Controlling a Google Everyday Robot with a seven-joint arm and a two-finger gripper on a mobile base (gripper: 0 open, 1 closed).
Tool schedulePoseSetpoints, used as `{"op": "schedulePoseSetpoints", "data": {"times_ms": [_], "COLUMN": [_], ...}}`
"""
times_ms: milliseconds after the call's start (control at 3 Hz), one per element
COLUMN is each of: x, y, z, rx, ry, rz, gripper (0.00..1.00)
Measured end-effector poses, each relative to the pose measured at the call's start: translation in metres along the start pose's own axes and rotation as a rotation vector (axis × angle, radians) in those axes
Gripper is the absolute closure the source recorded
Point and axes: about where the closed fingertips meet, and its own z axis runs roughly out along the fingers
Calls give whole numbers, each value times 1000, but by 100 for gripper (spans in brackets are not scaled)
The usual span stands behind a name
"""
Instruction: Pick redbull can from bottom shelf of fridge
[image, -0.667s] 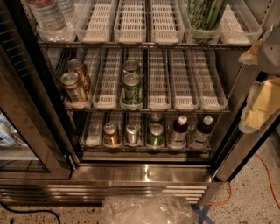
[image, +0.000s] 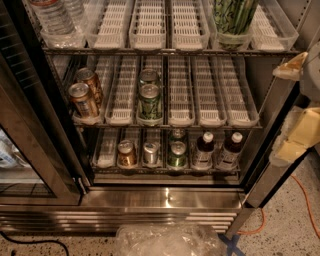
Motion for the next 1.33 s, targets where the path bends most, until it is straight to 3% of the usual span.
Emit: {"op": "schedulePoseSetpoints", "data": {"times_ms": [333,667,1000,1333], "x": [2,-4,-30,-56], "y": [34,50,30,18], "z": [35,96,140,171], "rx": [-4,-37,-11,23], "ry": [-130,-298,-502,-598], "rz": [30,82,133,158], "gripper": [0,0,0,0]}}
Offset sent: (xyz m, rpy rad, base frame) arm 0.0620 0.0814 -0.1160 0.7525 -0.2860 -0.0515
